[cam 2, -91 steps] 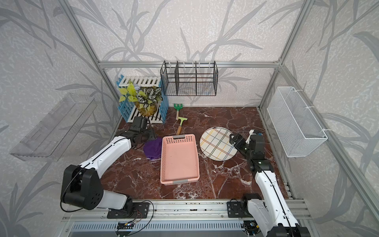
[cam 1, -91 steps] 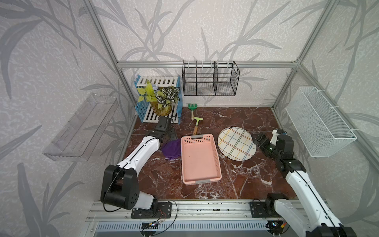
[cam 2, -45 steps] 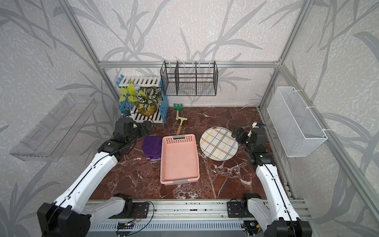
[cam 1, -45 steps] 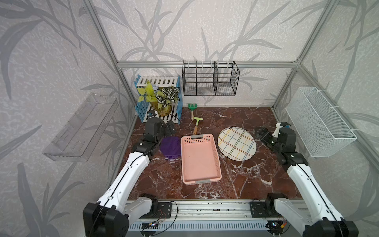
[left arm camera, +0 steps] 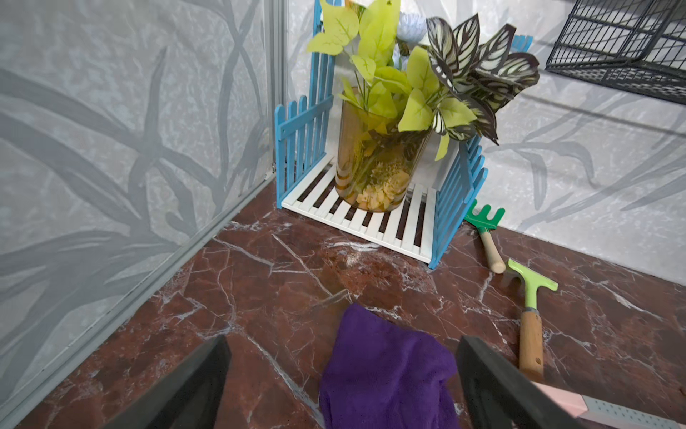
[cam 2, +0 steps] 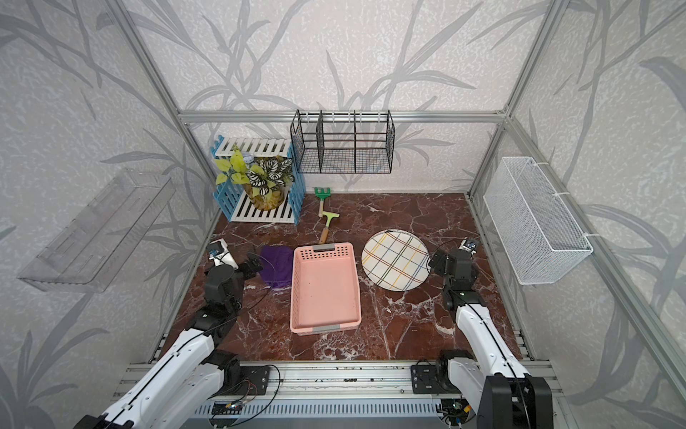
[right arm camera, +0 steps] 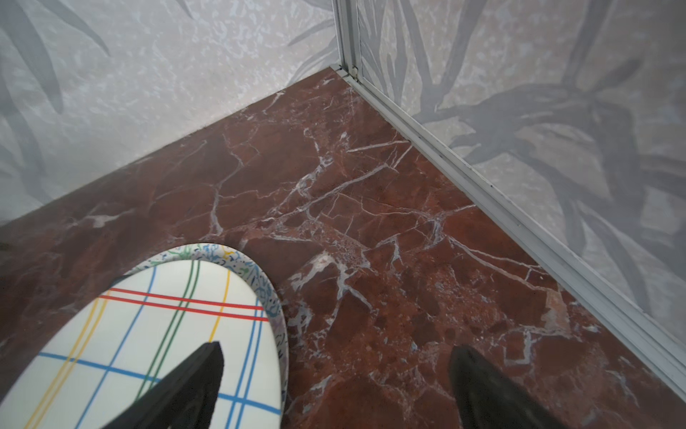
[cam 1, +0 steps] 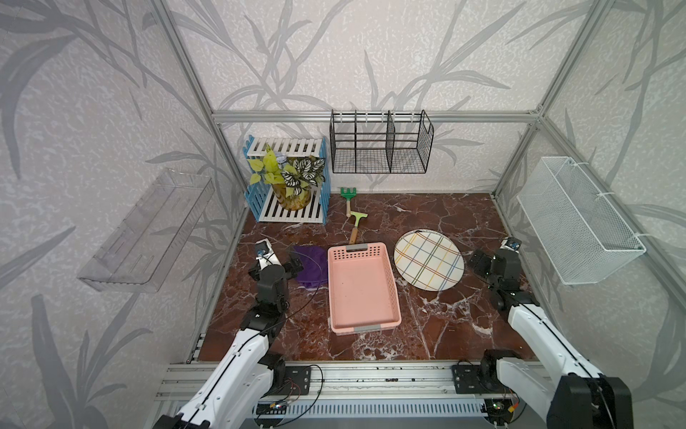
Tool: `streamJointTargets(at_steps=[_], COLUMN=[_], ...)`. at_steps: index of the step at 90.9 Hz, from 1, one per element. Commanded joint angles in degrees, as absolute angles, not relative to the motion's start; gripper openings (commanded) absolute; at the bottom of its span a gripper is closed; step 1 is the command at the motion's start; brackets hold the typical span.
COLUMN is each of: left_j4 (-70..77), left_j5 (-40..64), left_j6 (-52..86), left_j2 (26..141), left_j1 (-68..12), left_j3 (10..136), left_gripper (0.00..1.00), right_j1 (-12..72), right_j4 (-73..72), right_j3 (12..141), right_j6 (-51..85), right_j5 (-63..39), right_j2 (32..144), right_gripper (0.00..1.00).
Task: Wipe the wet plate dry
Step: Reset both arms
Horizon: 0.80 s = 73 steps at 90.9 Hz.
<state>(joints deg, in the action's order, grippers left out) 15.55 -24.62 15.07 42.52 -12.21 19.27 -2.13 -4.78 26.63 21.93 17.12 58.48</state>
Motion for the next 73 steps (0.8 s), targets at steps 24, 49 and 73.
streamJointTargets(at_steps=[24, 49, 73], left_j4=[23.5, 23.9, 26.1], left_j5=[-30.3, -30.9, -31.2], left_j6=[12.6, 12.1, 11.5], left_j2=[43.6, 46.3, 49.9], left_j1=[-11.5, -10.7, -10.5], left_j3=[16.8, 16.9, 16.5], left_gripper=[1.0, 1.0, 1.0], right_j1=[-2.5, -1.6, 0.0], right_j4=[-27.7, -36.4, -53.0], right_j3=[26.1, 27.4, 21.9], right_j6=[13.4, 7.8, 3.7], right_j5=[15.5, 11.4, 7.8], right_j2=[74.9, 84.8, 89.6], right_gripper=[0.99, 0.99, 0.99])
